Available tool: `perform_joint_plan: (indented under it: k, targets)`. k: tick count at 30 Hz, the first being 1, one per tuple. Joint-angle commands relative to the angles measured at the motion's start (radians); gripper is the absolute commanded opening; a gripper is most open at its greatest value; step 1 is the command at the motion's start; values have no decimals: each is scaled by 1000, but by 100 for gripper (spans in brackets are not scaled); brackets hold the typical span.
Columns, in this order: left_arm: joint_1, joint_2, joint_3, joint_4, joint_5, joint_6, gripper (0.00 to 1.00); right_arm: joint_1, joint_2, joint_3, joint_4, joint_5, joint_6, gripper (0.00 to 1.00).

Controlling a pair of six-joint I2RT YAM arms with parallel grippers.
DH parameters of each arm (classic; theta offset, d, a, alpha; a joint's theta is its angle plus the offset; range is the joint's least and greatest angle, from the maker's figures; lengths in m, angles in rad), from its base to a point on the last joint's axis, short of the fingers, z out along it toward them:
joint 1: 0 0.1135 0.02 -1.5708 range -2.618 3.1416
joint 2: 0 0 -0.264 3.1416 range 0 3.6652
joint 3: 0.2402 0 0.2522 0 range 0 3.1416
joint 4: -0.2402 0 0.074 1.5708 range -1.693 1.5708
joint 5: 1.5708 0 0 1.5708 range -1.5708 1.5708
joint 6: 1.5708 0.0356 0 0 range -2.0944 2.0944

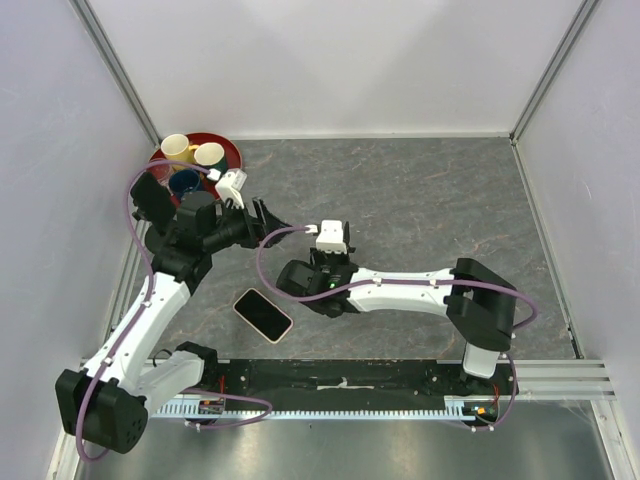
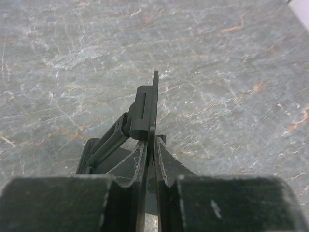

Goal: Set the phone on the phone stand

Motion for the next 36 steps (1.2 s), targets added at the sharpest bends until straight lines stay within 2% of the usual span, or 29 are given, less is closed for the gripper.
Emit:
perform_joint_plan:
  k: [1, 2, 6, 8, 9, 11, 13, 14, 15, 16, 17, 18, 19, 21, 24, 27, 30, 33, 36]
  targets:
    - [15, -17, 22, 4, -39, 27, 80, 33, 40, 118, -163, 194, 131, 20]
    - [21, -12, 21, 4, -36, 22, 81, 37, 46, 125, -173, 189, 132, 26]
    - [34, 0, 19, 10, -19, 16, 84, 53, 63, 141, -218, 151, 149, 63]
    - [38, 2, 19, 10, -20, 18, 85, 56, 51, 135, -218, 96, 148, 72]
    - [38, 5, 18, 10, -20, 18, 86, 56, 40, 130, -215, 77, 145, 80]
    - [43, 8, 18, 10, -22, 21, 86, 59, 26, 125, -204, 30, 117, 86]
    - [44, 15, 18, 13, -19, 28, 86, 62, -23, 106, -163, 1, 74, 89]
    - [46, 17, 16, 13, -14, 30, 86, 65, -53, 84, -114, -22, -44, 91]
    - [44, 21, 16, 20, 3, 32, 86, 63, -131, 55, -50, -92, -115, 92]
    - [44, 26, 15, 26, 15, 36, 85, 65, -181, -21, 101, -151, -186, 93]
    - [44, 29, 12, 35, 30, 38, 84, 63, -236, -69, 192, -217, -354, 95]
    - [44, 32, 5, 58, 70, 38, 83, 63, -355, -124, 289, -387, -428, 98]
    - [44, 35, 1, 73, 93, 38, 83, 62, -412, -220, 449, -468, -496, 98]
    - [43, 46, -15, 108, 169, 35, 82, 57, -554, -288, 552, -597, -596, 98]
    - [6, 71, -15, 145, 219, 44, 81, 11, -652, -313, 534, -688, -609, 98]
    - [-72, 121, 2, 124, 199, 68, 77, -64, -733, -319, 452, -763, -599, 98]
    - [-146, 198, 54, 52, 138, 94, 73, -212, -799, -364, 387, -936, -560, 98]
    - [-169, 267, 106, -9, 75, 84, 72, -336, -779, -359, 309, -1154, -540, 98]
    - [-183, 299, 151, -36, 34, 72, 71, -389, -747, -376, 271, -1298, -543, 98]
